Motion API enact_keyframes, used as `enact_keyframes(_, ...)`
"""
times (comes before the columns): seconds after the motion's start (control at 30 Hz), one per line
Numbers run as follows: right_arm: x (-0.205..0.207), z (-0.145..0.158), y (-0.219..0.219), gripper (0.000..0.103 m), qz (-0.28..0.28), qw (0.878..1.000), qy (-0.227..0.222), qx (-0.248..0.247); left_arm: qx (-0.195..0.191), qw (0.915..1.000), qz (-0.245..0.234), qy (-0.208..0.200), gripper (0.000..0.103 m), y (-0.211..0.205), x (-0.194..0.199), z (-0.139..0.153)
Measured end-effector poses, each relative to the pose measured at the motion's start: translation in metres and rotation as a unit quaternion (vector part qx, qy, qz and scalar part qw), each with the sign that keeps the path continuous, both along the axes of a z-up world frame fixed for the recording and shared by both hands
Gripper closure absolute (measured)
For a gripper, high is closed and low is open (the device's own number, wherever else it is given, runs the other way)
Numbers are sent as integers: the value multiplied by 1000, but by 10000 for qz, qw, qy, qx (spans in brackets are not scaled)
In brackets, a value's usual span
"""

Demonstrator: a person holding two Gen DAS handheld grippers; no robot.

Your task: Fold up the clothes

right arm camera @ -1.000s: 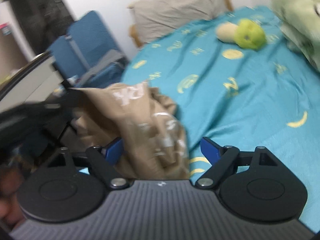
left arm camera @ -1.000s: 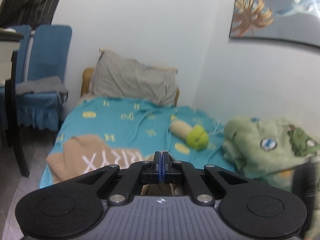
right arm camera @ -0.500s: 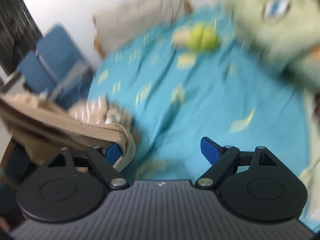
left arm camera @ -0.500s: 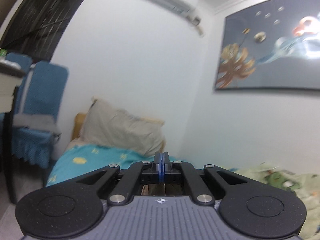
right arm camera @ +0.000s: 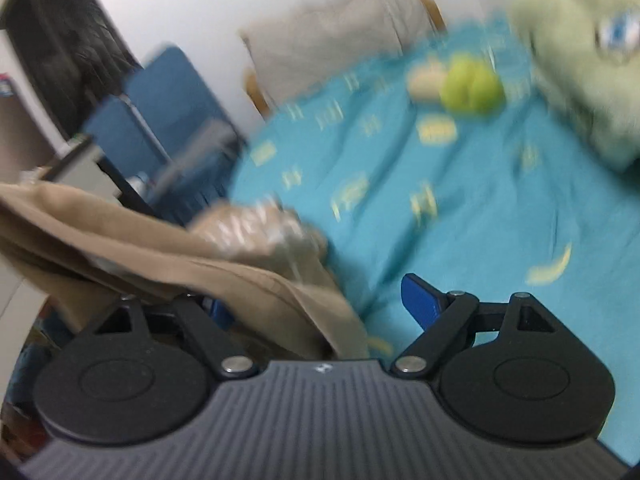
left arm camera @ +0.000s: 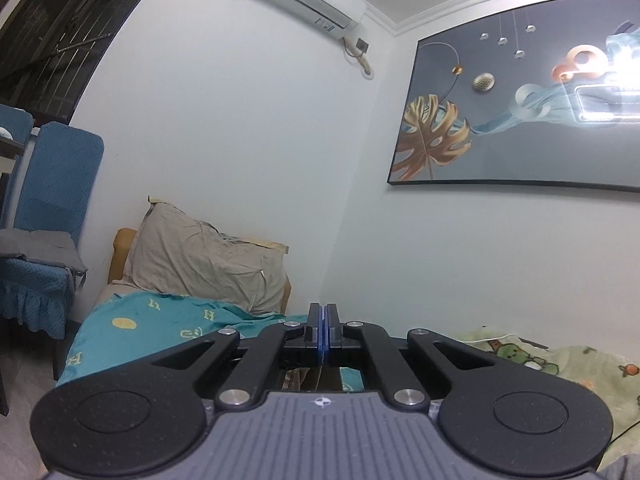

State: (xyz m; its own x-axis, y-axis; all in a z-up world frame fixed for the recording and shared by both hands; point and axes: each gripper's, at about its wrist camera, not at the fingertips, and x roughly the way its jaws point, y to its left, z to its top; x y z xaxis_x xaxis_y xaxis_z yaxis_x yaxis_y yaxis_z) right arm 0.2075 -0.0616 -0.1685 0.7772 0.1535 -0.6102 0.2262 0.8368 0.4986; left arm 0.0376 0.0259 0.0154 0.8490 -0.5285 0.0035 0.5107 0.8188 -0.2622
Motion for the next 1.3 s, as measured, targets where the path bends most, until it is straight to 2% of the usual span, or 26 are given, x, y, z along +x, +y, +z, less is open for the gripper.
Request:
enact_keyframes(0.1, 3, -27, -10, 18, -405, 9962, 729, 255, -40, 9998, 183, 3, 102, 5, 2, 0)
enact_keyframes(0.2, -7, -33, -22, 18, -762, 9920, 995, 169, -299, 9987, 403, -121, 103, 17, 4, 5)
enact_keyframes(0.3, -21, -19, -30, 18, -1244, 9898, 686, -40, -582, 9970, 477, -185, 103, 33, 3, 13)
enact_keyframes(0.37, -26, -4, -31, 18, -1223, 9916, 364, -229, -499, 9977, 453, -110, 103, 36, 4, 14)
enact_keyframes(0.43, -27, 6, -27, 18, -1083, 9929, 221, -450, -172, 9996, 196, 127, 103, 30, 12, 12)
enact_keyframes(0.5, -30, 3, -26, 18, -991, 9941, 240, -368, 425, 9983, 2, 410, 103, 14, 19, 2)
enact_keyframes(0.53, -30, -2, -29, 18, -972, 9944, 341, -228, 797, 9948, -180, 600, 101, 4, 23, -5)
enact_keyframes(0.6, -30, -7, -37, 18, -1032, 9934, 497, 25, 1474, 9826, -568, 972, 100, -18, 28, -24)
enact_keyframes(0.67, -34, -6, -44, 18, -1134, 9923, 492, 114, 2161, 9626, -1009, 1284, 97, -42, 25, -47)
enact_keyframes(0.73, -38, -3, -49, 18, -1206, 9917, 412, 184, 2977, 9347, -1392, 1355, 90, -67, 14, -74)
enact_keyframes(0.8, -43, 1, -54, 18, -1277, 9909, 332, 254, 3742, 9026, -1701, 1280, 83, -90, -1, -102)
enact_keyframes(0.83, -45, 2, -57, 18, -1313, 9905, 292, 289, 4087, 8861, -1826, 1206, 73, -96, -8, -117)
enact_keyframes(0.87, -48, 4, -59, 18, -1348, 9900, 252, 324, 4384, 8713, -1892, 1134, 65, -103, -13, -129)
enact_keyframes(0.97, -53, 8, -66, 18, -1437, 9885, 165, 437, 5166, 8260, -2010, 1026, 57, -120, -25, -166)
enact_keyframes(1.03, -53, 5, -69, 18, -1431, 9881, 209, 523, 5571, 8007, -1927, 1067, 56, -125, -27, -187)
enact_keyframes(1.07, -52, 4, -68, 18, -1415, 9882, 224, 544, 5670, 7959, -1840, 1062, 54, -126, -25, -194)
enact_keyframes(1.13, -50, 1, -68, 18, -1383, 9883, 254, 586, 5632, 8029, -1687, 980, 51, -122, -21, -195)
enact_keyframes(1.17, -50, -1, -68, 18, -1367, 9884, 270, 607, 5626, 8055, -1532, 1058, 54, -119, -17, -193)
enact_keyframes(1.2, -49, -2, -67, 18, -1351, 9884, 285, 628, 5617, 8079, -1377, 1136, 59, -117, -12, -192)
enact_keyframes(1.27, -47, -5, -67, 18, -1319, 9885, 315, 670, 5487, 8168, -1109, 1395, 83, -110, 1, -187)
enact_keyframes(1.3, -47, -6, -67, 18, -1303, 9885, 331, 691, 5373, 8244, -1041, 1444, 90, -107, 5, -182)
